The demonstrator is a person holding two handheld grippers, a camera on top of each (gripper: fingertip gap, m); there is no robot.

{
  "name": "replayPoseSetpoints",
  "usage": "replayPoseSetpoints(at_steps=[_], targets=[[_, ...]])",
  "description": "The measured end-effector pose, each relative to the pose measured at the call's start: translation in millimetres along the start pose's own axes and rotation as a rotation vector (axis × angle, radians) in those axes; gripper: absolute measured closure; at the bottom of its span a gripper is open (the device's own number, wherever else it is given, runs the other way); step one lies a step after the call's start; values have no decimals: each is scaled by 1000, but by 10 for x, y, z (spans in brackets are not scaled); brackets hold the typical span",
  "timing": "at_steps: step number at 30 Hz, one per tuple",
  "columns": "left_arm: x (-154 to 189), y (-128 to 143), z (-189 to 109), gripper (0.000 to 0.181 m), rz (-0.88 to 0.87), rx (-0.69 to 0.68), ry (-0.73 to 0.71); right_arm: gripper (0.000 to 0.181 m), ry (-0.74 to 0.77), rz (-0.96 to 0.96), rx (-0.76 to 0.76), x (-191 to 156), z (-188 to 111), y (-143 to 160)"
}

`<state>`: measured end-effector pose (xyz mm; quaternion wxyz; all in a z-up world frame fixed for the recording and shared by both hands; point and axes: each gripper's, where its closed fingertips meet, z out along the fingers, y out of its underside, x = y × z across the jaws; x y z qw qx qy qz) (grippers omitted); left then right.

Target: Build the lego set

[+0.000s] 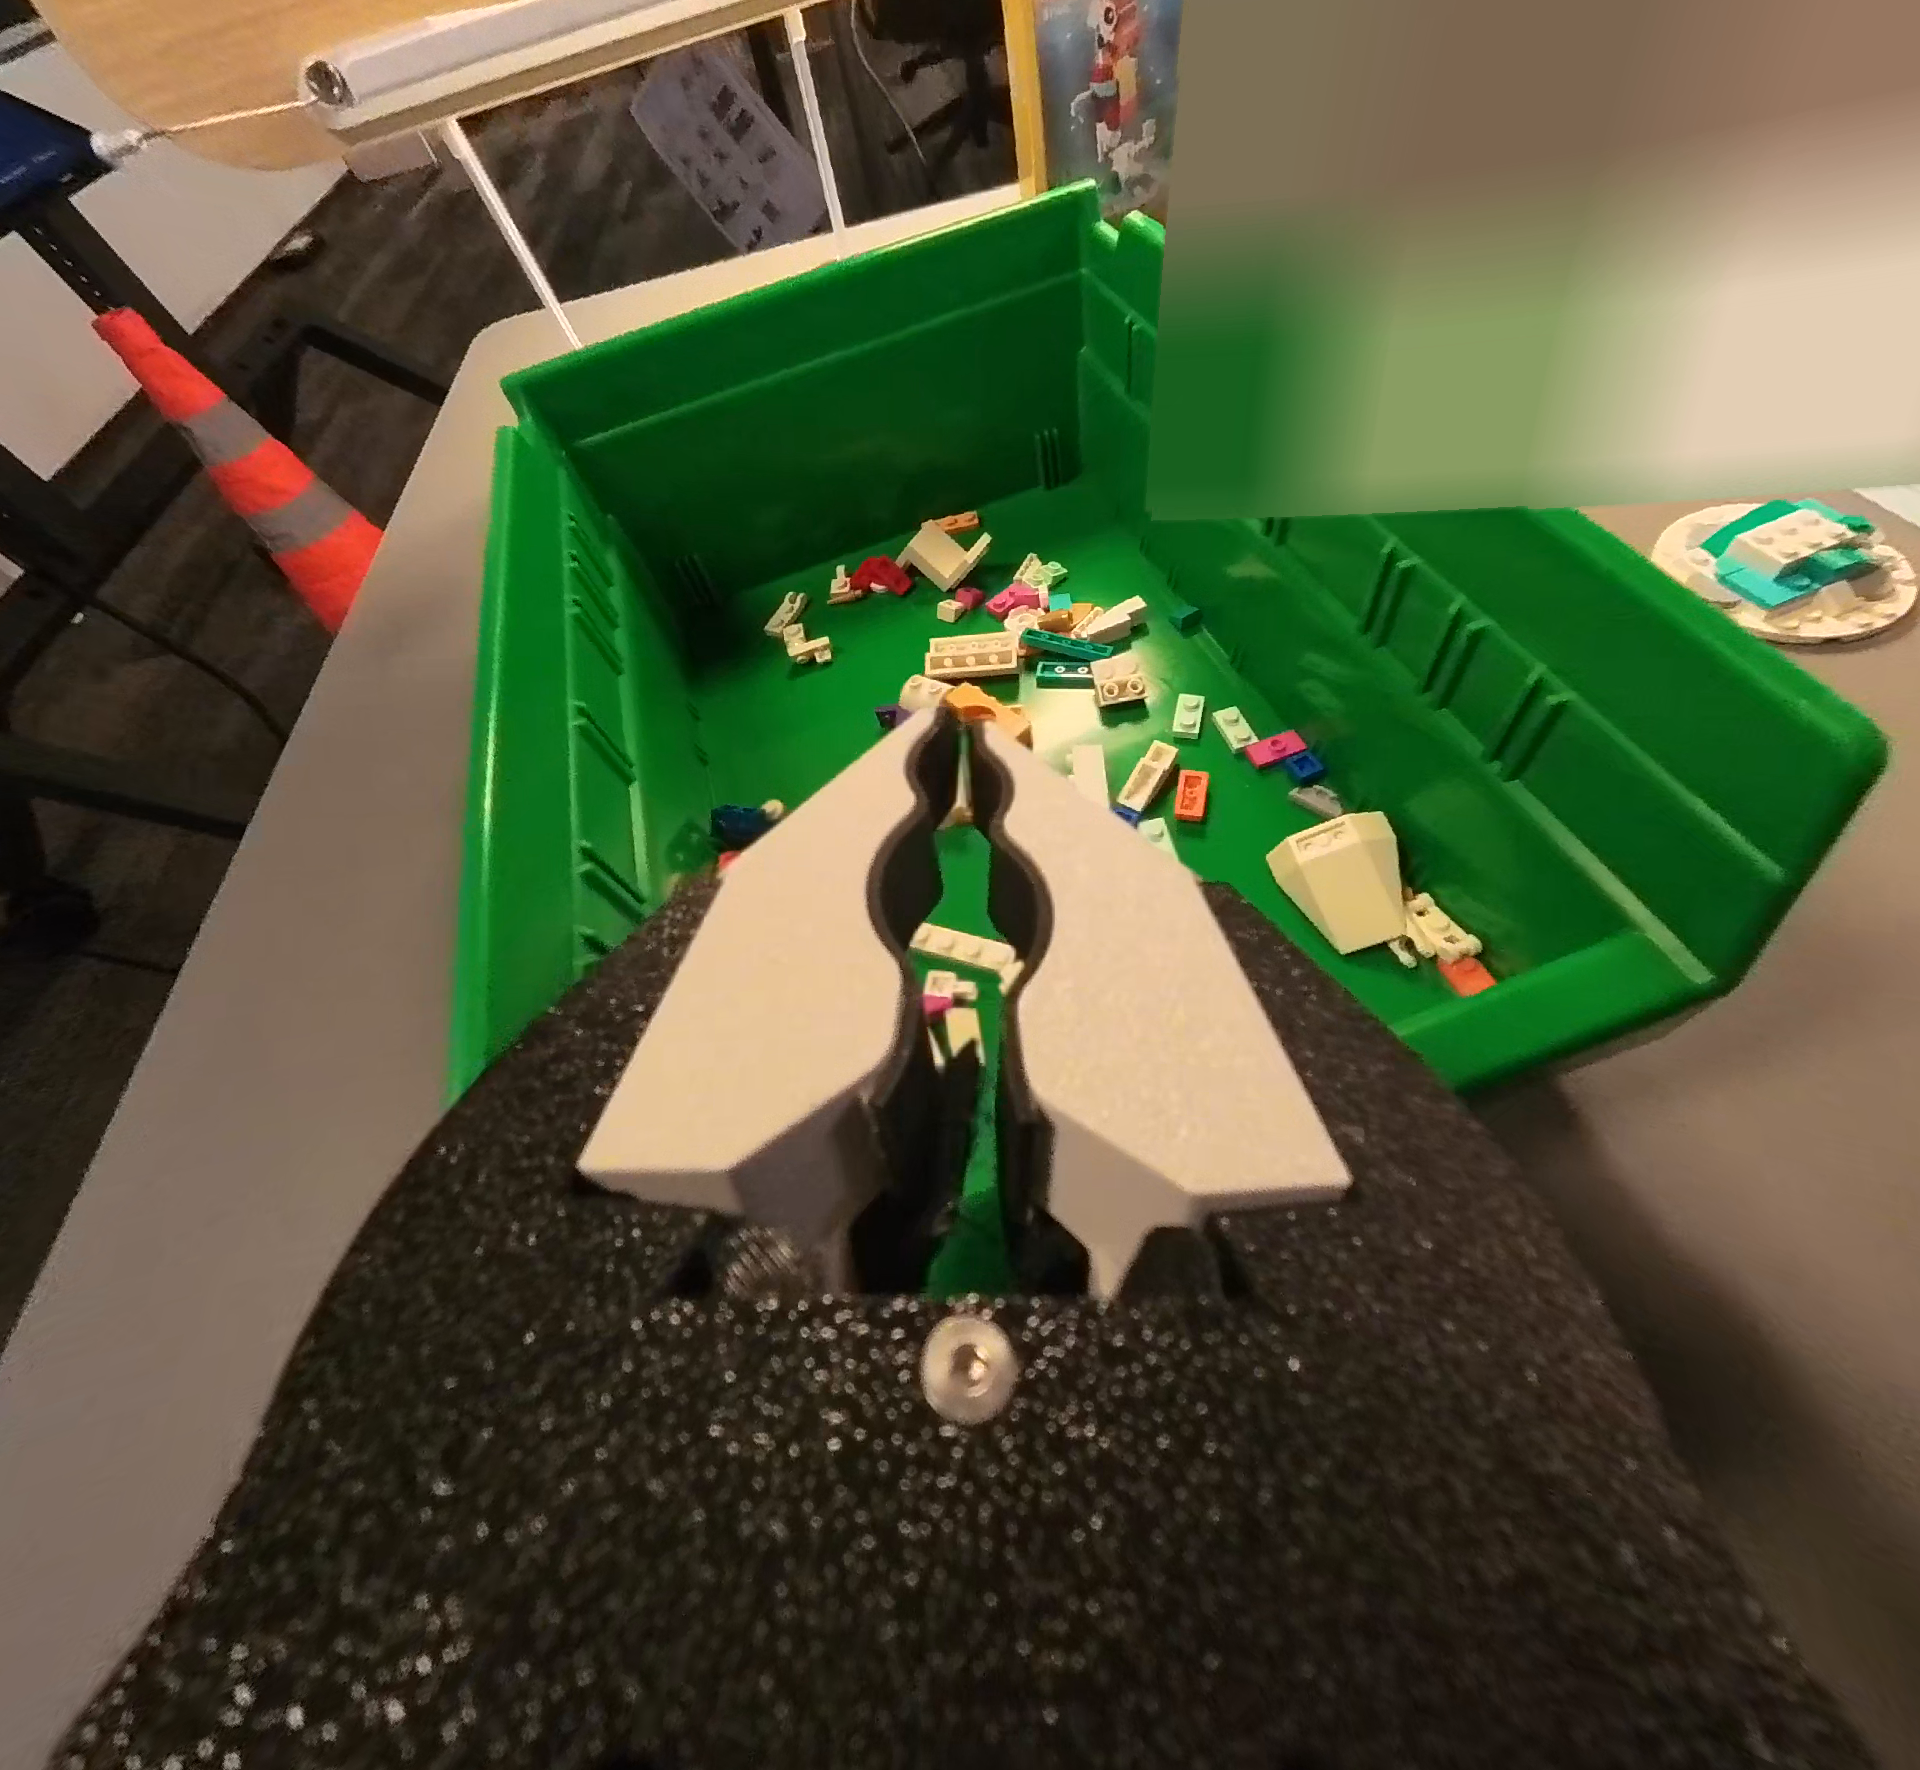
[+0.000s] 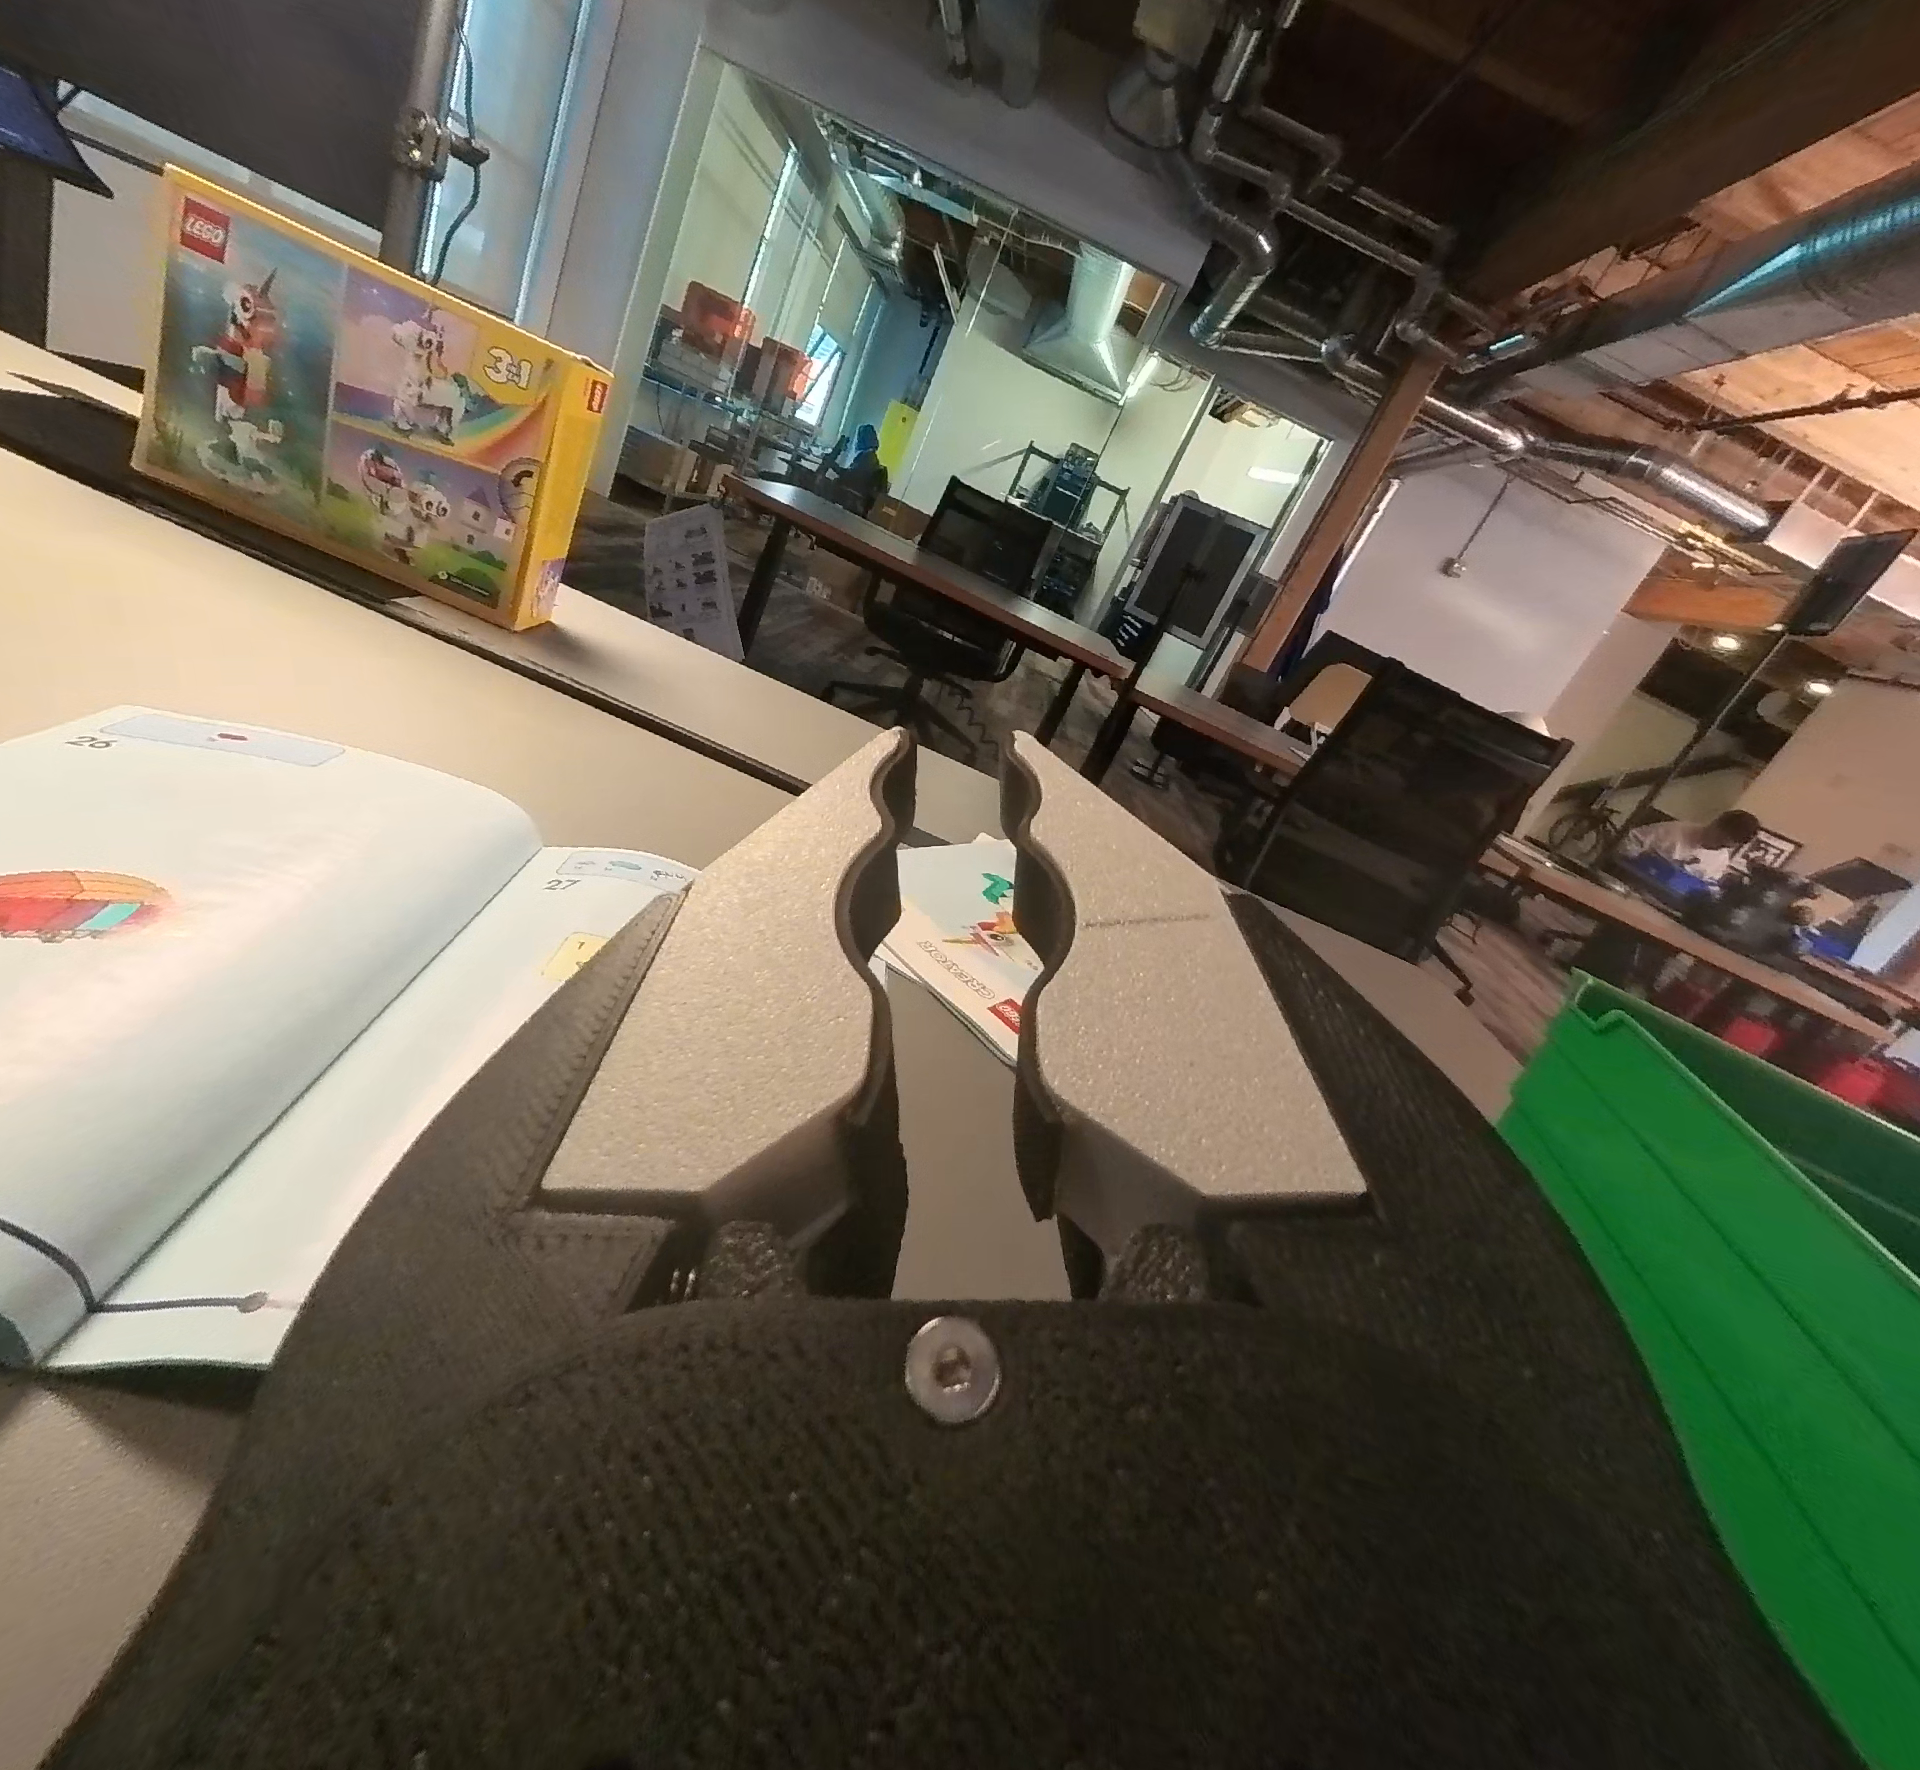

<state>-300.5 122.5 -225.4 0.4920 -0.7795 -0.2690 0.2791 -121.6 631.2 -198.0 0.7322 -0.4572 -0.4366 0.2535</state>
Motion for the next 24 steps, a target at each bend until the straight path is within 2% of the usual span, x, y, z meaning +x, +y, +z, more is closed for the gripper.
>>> replayPoseSetpoints(at_steps=[9,18,21,24], targets=[[-61,32,-19,181,-61,9,0,168,-3,-13,-9,-14,12,15],[-210,-2,-95,181,-21,-30,-55,167,5,0,10,5,11,-11],[-167,19,-96,181,53,-124,14,168,7,6,22,12,3,-29],[0,217,-79,181,161,-364,190,168,8,20,32,25,-5,-43]])
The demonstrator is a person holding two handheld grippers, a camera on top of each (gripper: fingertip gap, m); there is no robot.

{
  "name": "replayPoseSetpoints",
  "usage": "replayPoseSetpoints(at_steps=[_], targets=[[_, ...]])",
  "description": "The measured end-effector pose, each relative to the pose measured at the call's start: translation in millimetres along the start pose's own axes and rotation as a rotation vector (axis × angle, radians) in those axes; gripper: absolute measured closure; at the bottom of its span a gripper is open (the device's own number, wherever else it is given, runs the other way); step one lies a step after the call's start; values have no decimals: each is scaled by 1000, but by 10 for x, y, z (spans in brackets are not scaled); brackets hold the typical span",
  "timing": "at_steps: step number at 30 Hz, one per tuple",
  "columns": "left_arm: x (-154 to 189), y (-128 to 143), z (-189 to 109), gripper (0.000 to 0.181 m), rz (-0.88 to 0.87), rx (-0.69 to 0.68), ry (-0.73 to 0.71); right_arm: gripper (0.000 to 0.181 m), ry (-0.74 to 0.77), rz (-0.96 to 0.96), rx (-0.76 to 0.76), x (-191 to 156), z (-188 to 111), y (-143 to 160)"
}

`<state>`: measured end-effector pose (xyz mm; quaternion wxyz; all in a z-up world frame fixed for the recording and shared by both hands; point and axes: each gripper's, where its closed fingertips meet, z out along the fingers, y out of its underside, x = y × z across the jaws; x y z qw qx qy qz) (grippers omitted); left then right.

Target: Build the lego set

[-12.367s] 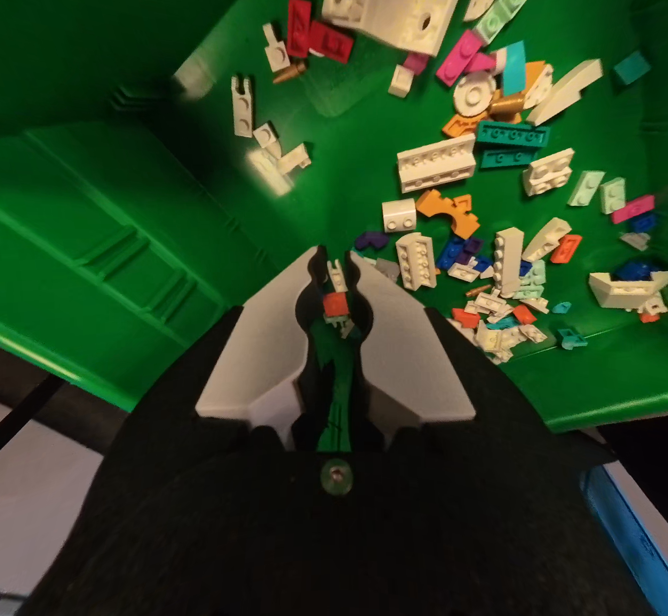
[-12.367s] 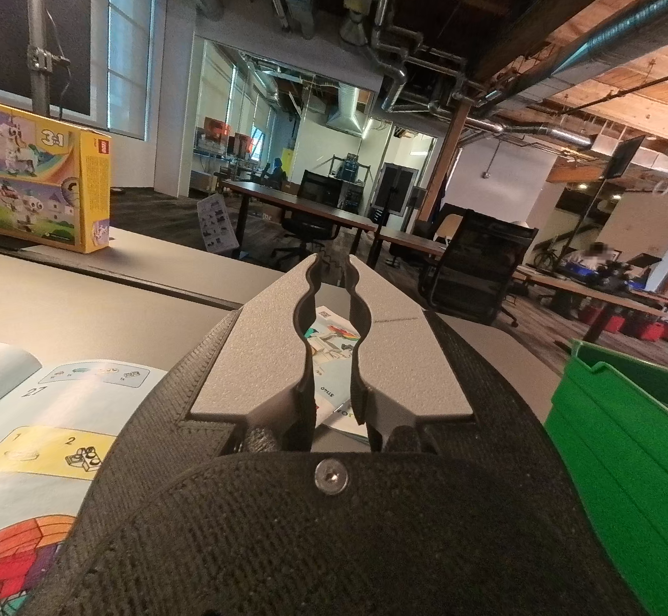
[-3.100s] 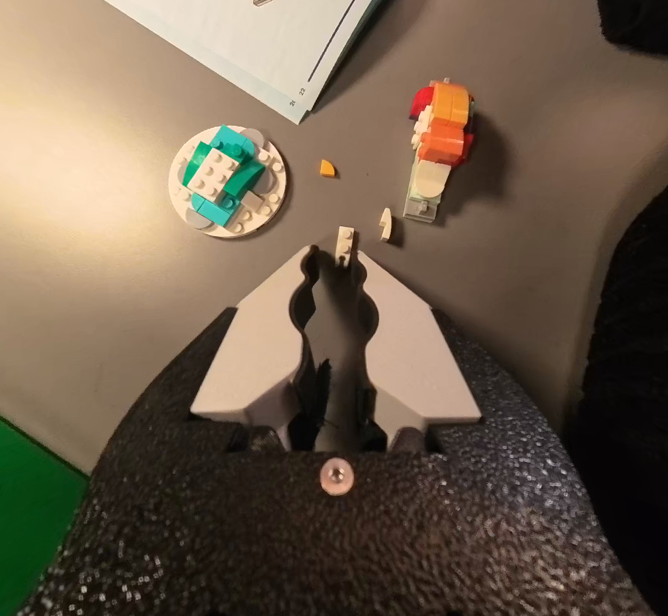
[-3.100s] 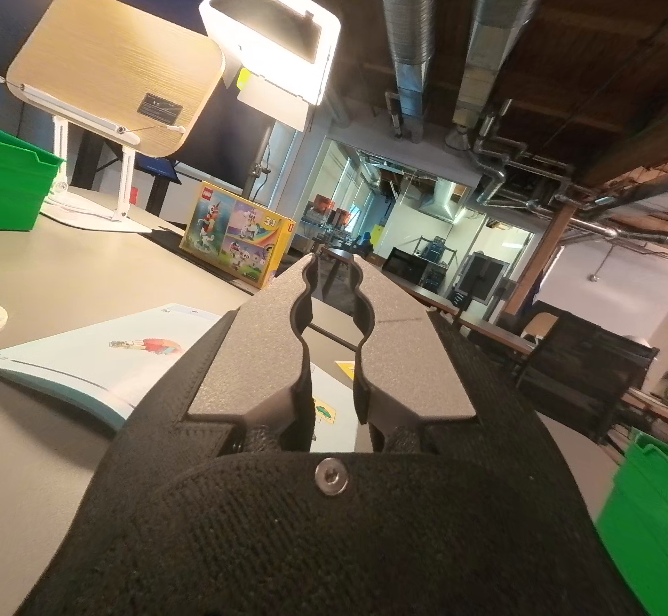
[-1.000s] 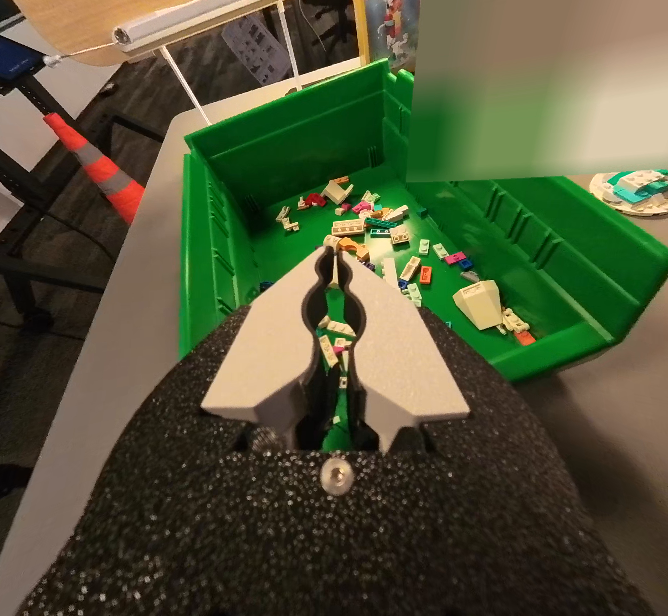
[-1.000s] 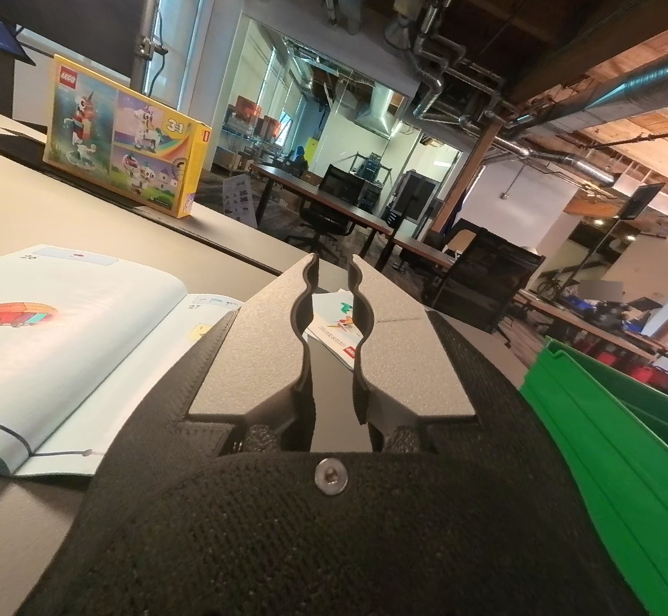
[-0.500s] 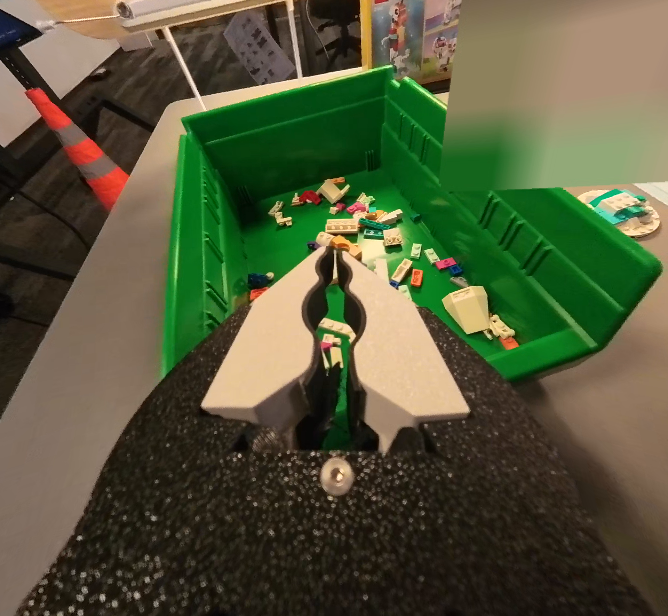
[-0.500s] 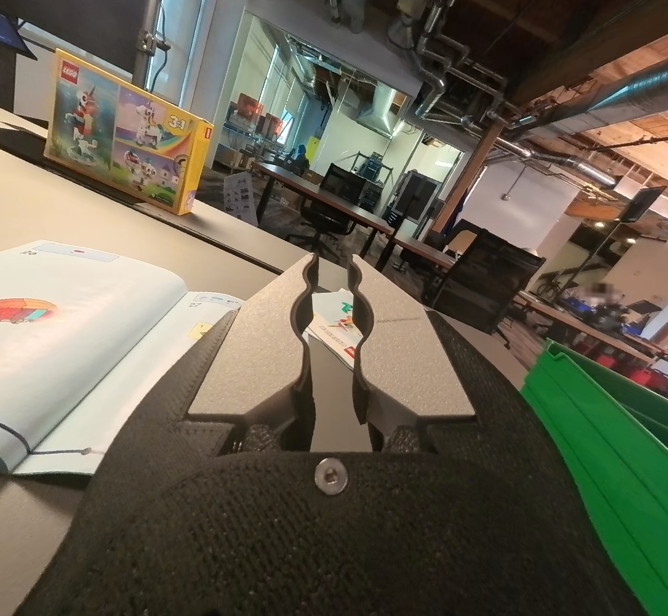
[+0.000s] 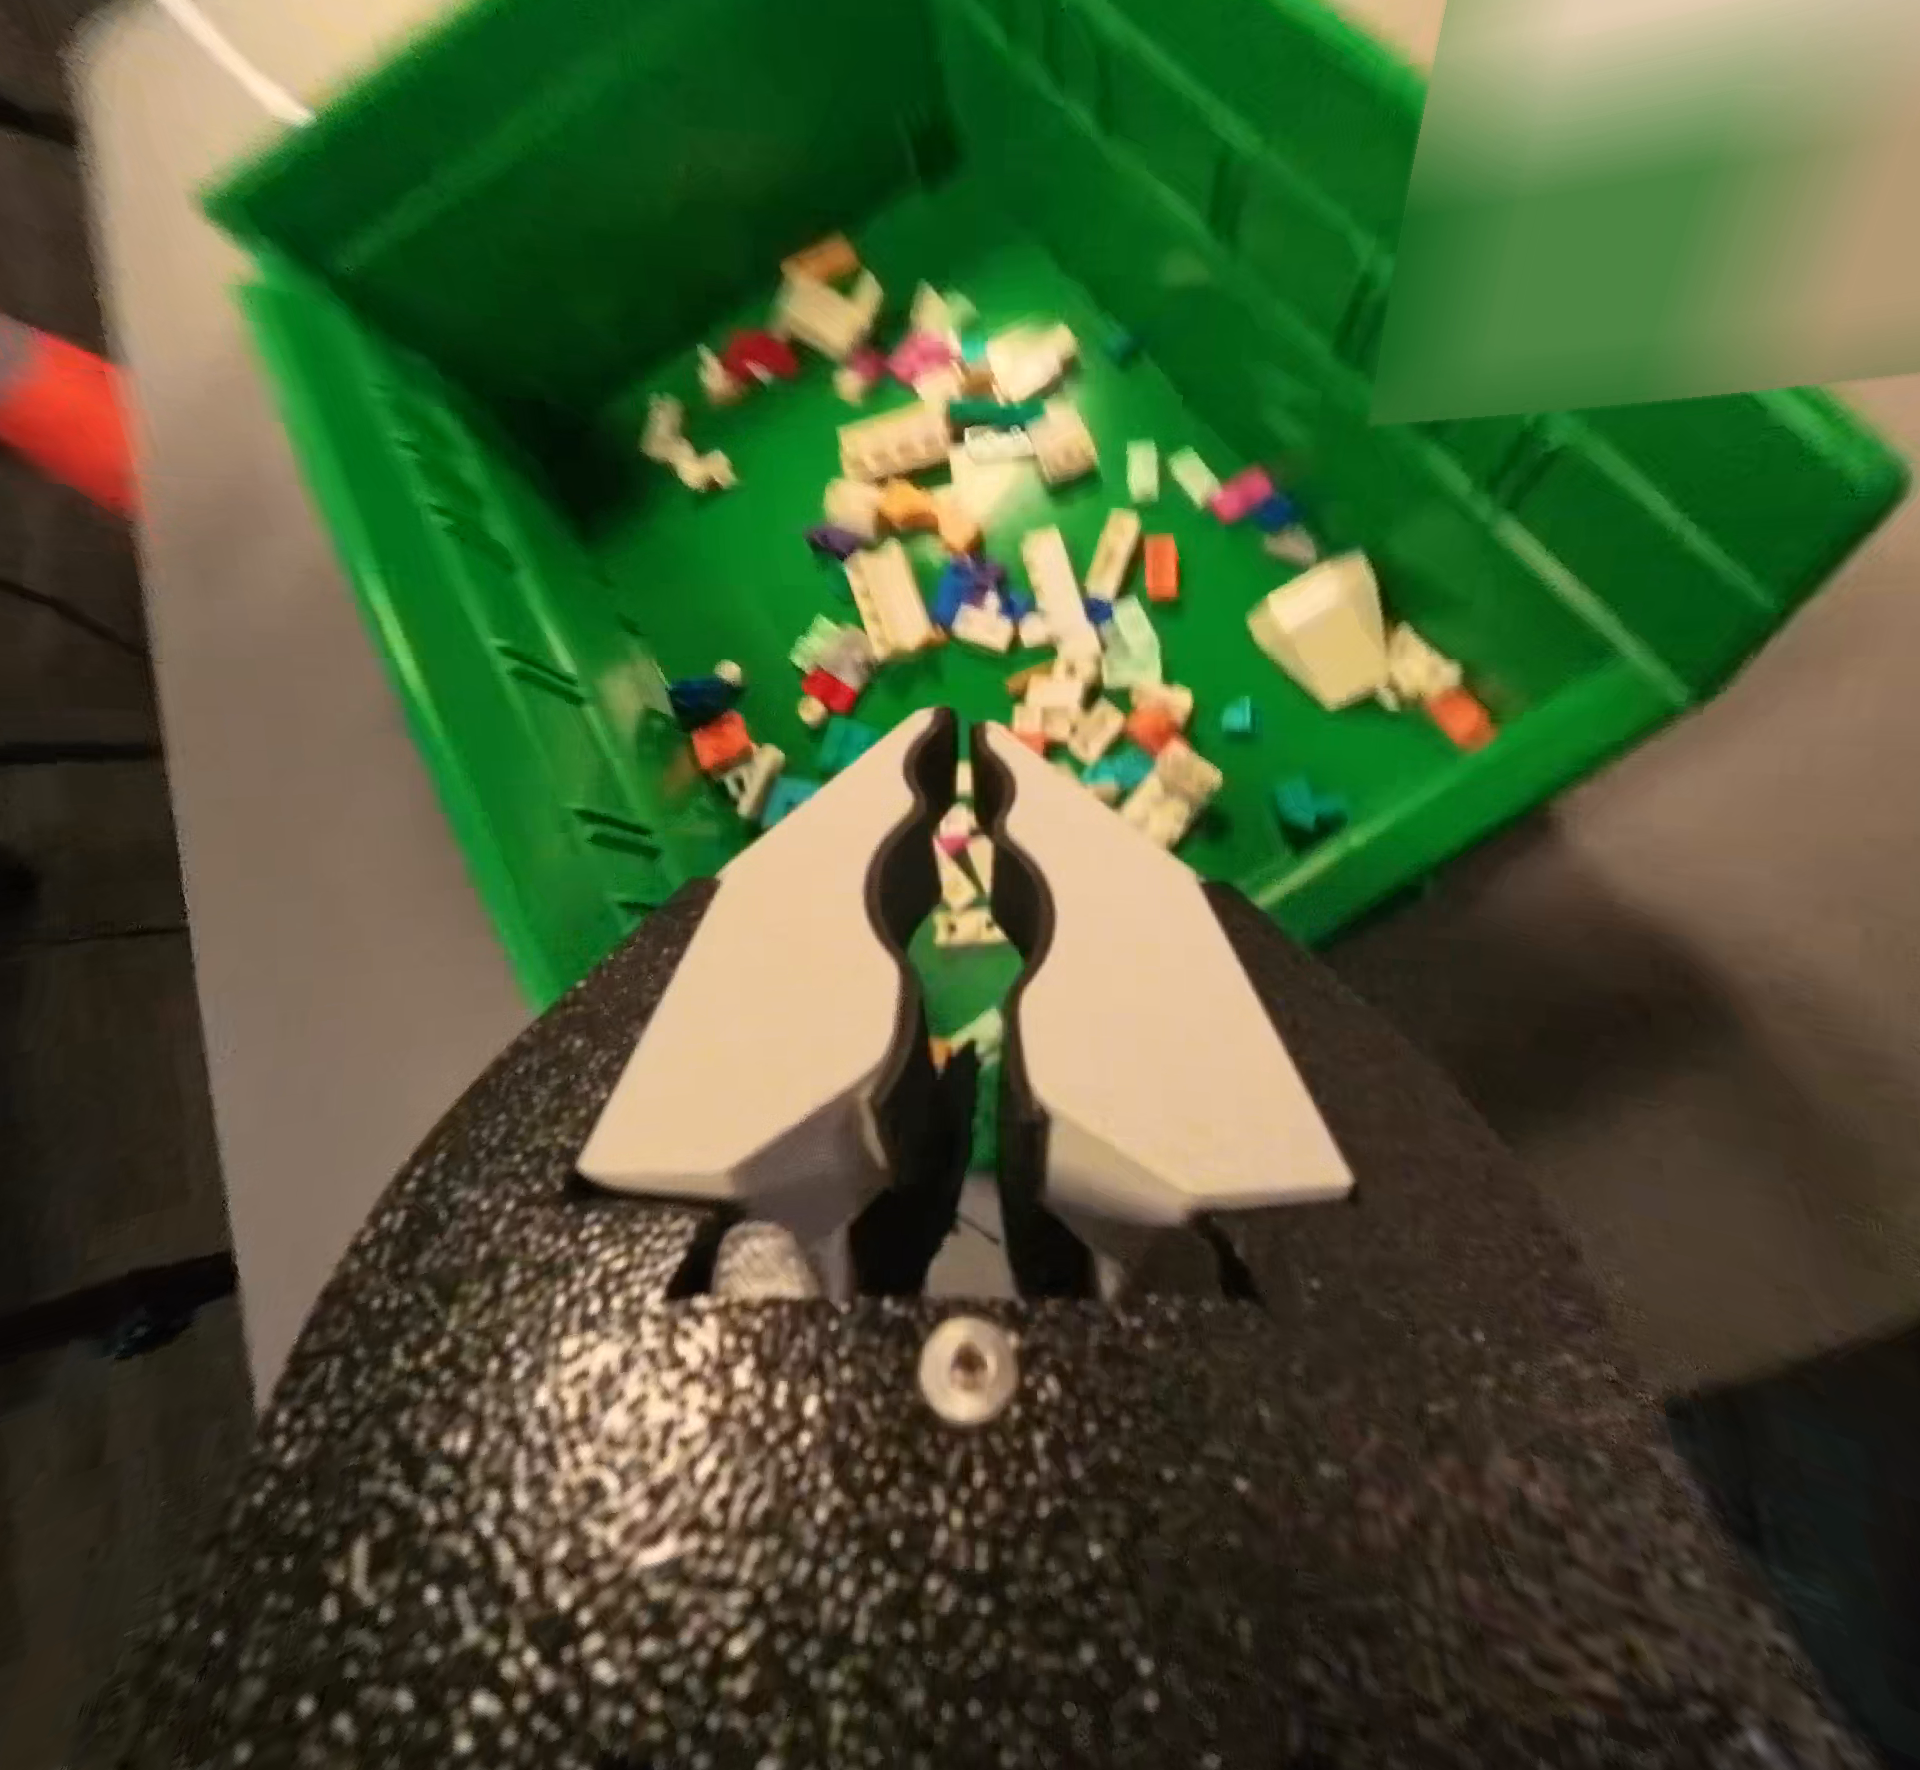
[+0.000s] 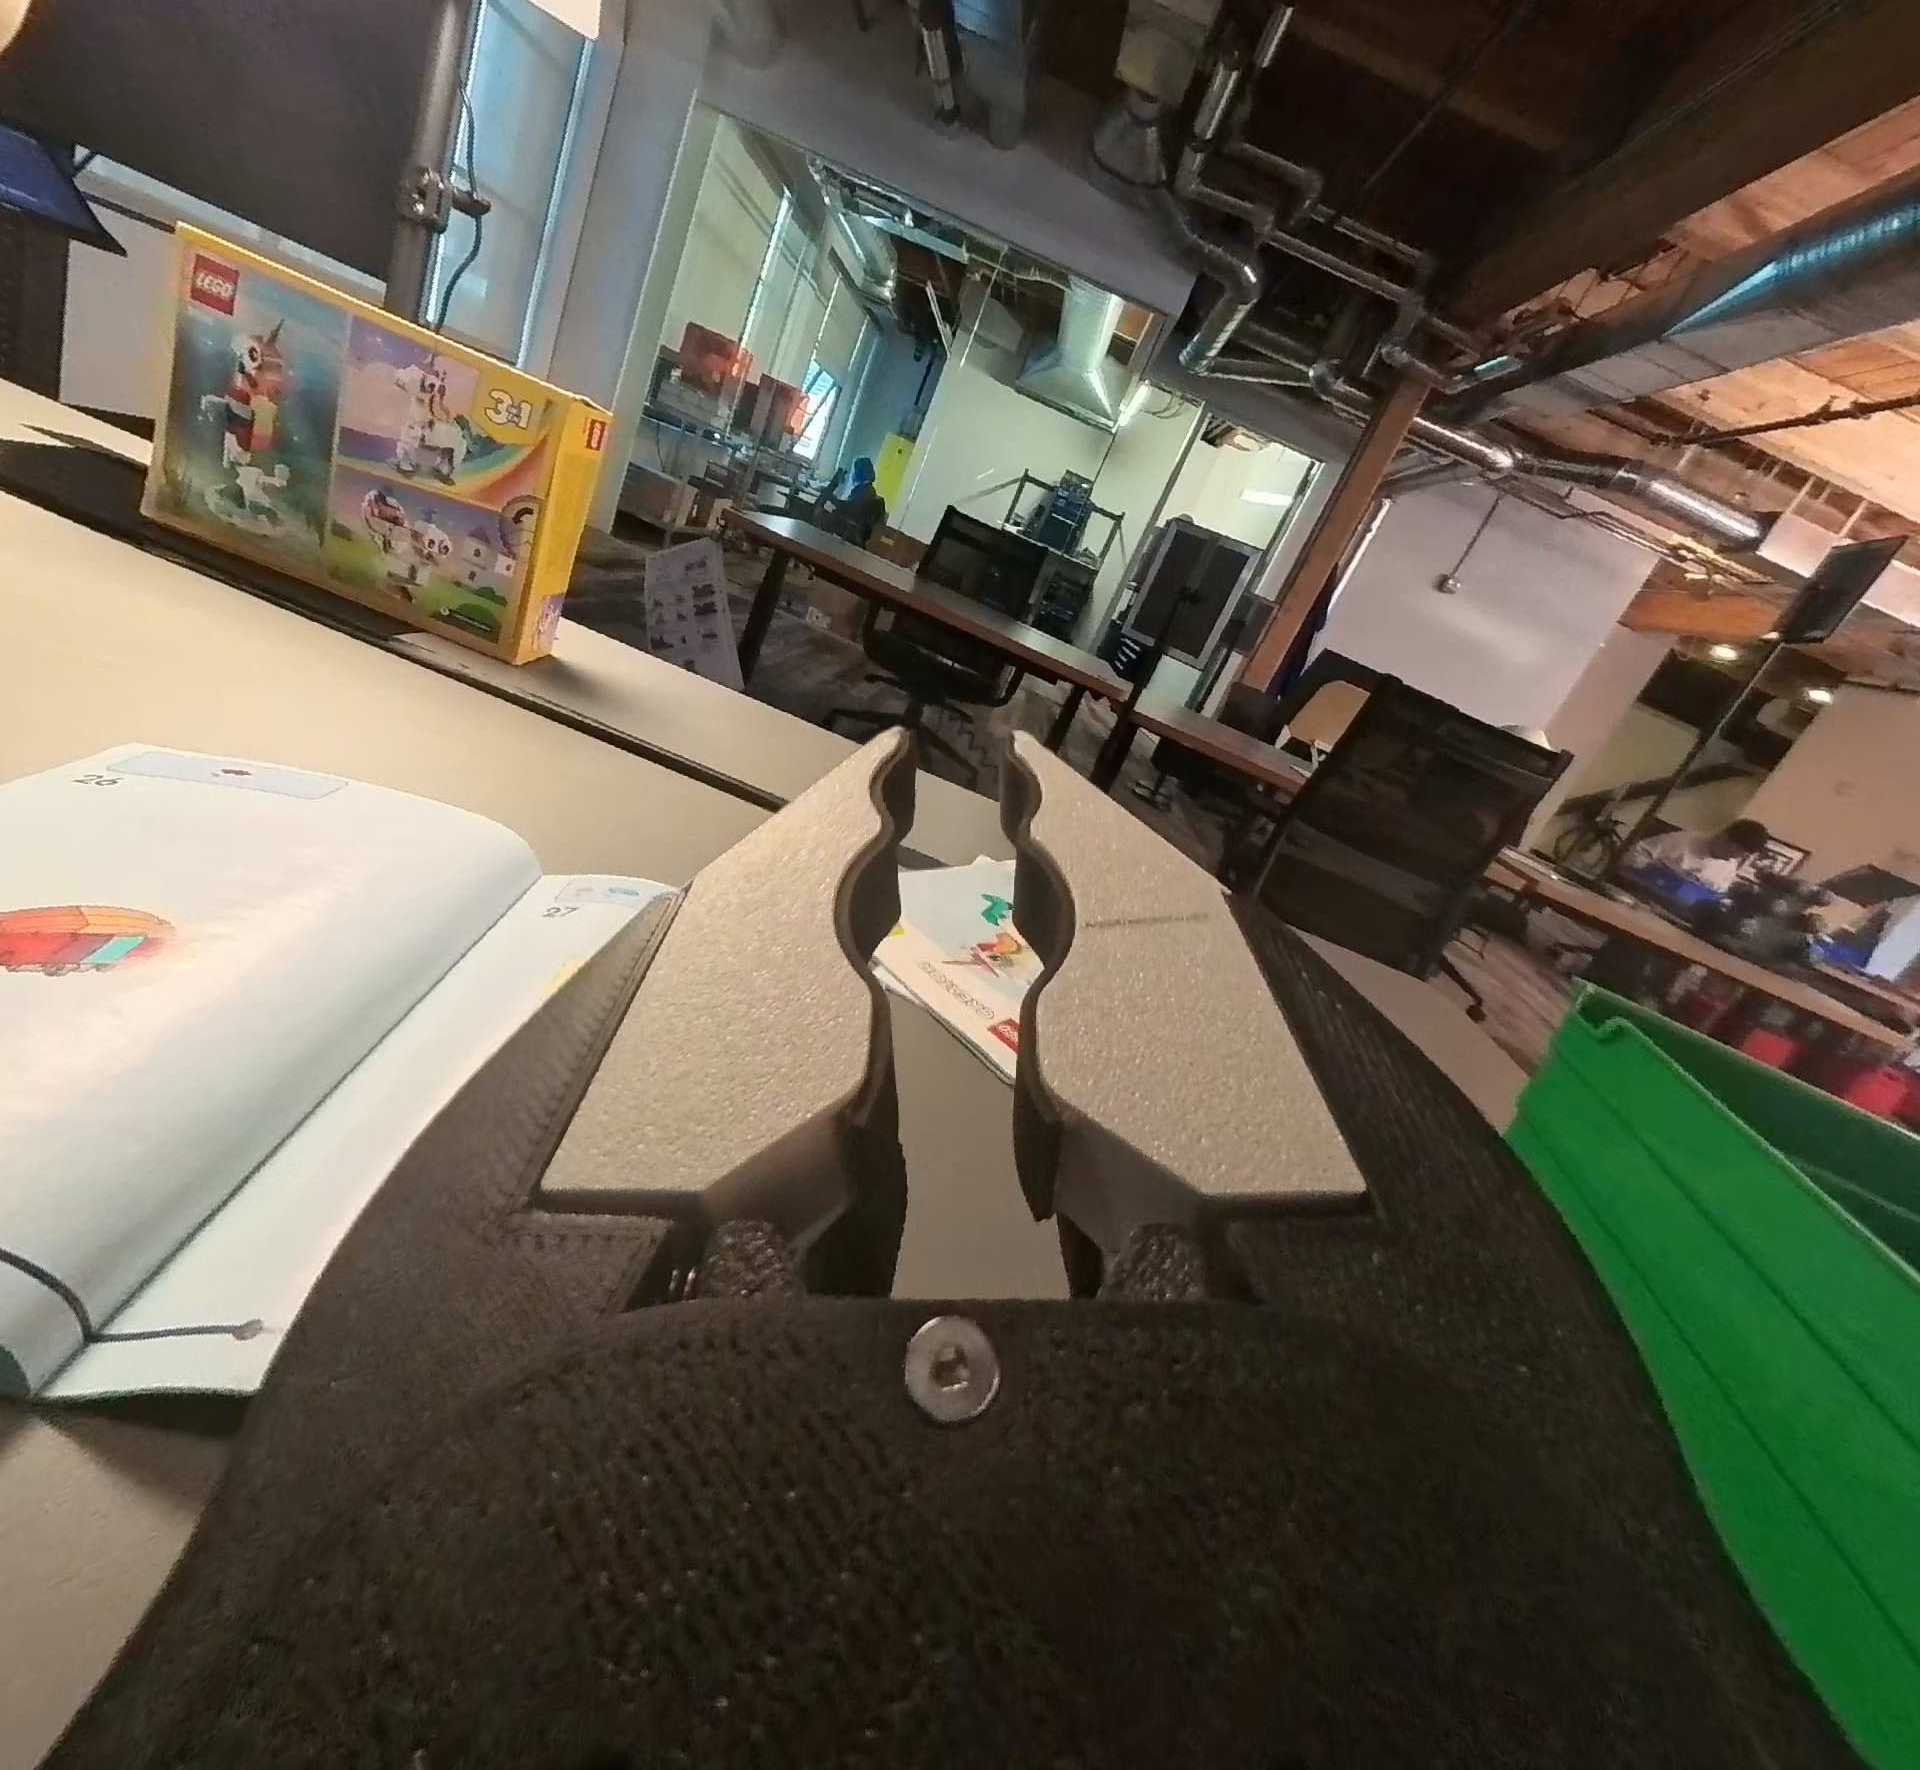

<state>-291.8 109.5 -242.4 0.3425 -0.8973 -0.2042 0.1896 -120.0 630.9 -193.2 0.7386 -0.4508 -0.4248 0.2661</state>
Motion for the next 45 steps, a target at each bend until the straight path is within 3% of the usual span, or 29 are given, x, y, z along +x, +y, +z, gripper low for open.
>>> replayPoseSetpoints(at_steps=[3,5,8,12,18,31,45], targets=[[36,223,66,181,198,-270,57,168,5,16,13,20,-13,-21],[138,293,102,181,255,-376,151,168,8,25,22,31,-21,-33],[274,300,210,178,245,-424,300,167,1,44,28,32,-23,-36],[326,282,379,178,231,-421,394,168,6,78,35,68,-31,-39],[287,475,513,181,323,-552,362,168,11,117,33,103,-28,-22],[432,436,563,167,277,-540,450,168,0,143,32,99,-19,-10],[499,435,546,175,396,-524,500,167,6,202,31,154,-17,14]])
